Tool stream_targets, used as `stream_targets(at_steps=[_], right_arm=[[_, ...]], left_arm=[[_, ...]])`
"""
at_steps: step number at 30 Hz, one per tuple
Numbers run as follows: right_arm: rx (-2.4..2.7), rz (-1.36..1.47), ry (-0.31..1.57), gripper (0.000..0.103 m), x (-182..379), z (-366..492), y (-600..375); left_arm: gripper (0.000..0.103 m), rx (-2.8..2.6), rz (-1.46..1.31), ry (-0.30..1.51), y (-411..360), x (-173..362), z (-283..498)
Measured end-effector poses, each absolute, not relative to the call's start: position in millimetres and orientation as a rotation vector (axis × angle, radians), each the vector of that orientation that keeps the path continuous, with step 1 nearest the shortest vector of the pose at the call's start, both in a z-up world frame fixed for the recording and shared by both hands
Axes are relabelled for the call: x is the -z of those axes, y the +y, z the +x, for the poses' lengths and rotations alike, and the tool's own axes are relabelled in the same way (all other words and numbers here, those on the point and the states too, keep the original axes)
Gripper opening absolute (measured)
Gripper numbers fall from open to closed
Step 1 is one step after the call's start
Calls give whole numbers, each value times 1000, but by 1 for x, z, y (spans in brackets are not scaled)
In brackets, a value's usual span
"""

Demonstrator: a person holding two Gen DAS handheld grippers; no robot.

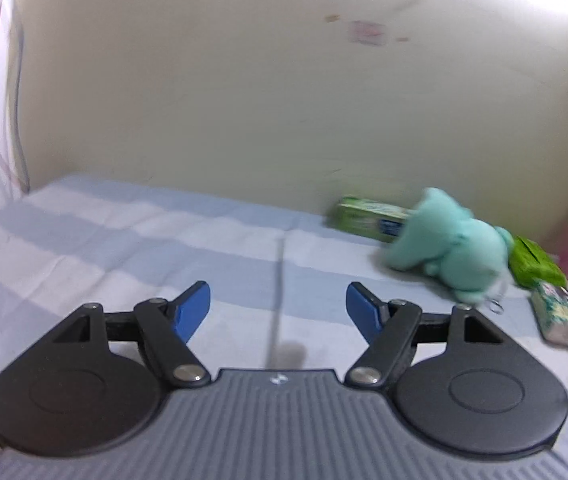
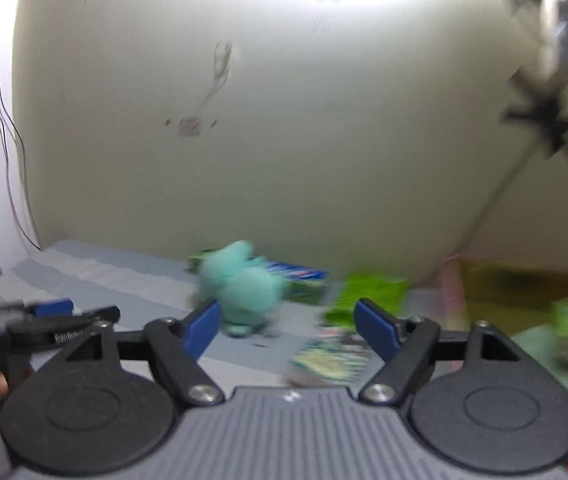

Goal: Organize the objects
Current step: 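Move the right gripper toward the mint plush toy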

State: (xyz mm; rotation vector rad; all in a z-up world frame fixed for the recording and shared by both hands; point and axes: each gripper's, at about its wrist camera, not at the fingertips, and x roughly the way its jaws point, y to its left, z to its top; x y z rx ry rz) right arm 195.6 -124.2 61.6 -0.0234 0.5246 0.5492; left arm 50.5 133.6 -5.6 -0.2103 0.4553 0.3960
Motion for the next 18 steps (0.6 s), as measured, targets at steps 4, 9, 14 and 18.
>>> stream_targets(at_steps=[4,9,14,18], right_arm=[[-515,70,639,96,-35,255,-84],[-472,234,796,87,2,314,-61],[-593,217,754,49,-3,294,-49],[-622,-284,466,49,-23,199,-40]], left_arm=[[77,-385,-285,448,146,3,54],[77,-383,-322,506,151,10,65],[77,-397,-413,465,166,6,50],[78,-337,-464,414,169,-8,34]])
